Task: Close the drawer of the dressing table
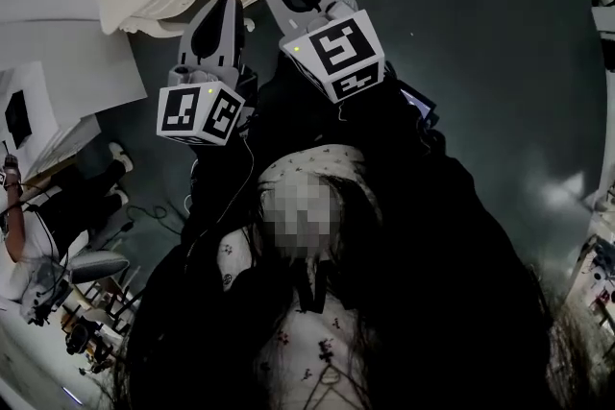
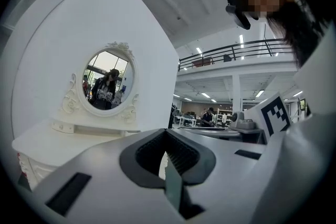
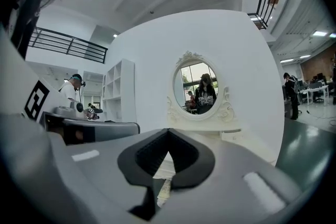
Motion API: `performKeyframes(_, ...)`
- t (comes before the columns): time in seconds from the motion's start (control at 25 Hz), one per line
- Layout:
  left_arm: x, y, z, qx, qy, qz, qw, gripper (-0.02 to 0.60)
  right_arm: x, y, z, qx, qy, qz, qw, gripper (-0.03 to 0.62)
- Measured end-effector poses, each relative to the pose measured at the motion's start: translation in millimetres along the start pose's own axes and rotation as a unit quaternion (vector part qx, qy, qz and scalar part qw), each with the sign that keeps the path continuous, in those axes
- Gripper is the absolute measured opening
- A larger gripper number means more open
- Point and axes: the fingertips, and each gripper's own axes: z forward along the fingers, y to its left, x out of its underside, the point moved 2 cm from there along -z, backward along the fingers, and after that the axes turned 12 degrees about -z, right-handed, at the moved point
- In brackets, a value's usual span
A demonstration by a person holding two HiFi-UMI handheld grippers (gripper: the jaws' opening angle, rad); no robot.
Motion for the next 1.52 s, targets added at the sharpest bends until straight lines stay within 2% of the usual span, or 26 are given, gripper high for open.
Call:
performKeyframes(0.36, -9.4, 38.3, 64.6, 0.020, 0.018, 0.009, 0.9996, 0.000, 14.6, -75.0, 37.4, 0.057, 0.009, 0.014, 0.998, 0.002)
performKeyframes(0.76, -39.2, 115.2, 182.7, 0.074, 0.058, 0.014, 0.9955, 0.000, 28.0, -153.5, 146.2, 0.092, 0.030, 0.020, 0.995, 0.002)
performKeyframes(0.96, -61.9, 137.9, 211.7, 0.095, 0.062, 0.013, 0.9935, 0.000, 18.9, -175.6, 177.4, 0.113, 0.040, 0.015, 0.993, 0.003)
performKeyframes(1.2, -68.6, 171.8, 252.9, 0.109, 0.062, 0.003, 0.9921, 0.000, 38.0, -203.8, 216.8, 0.125, 0.065, 0.018, 0.990, 0.003)
performKeyframes(1.52, -63.8, 173.9, 262.8, 0.117, 0.074, 0.002, 0.9904, 0.000, 48.0, -229.1, 227.9, 0.136, 0.080, 0.032, 0.987, 0.008)
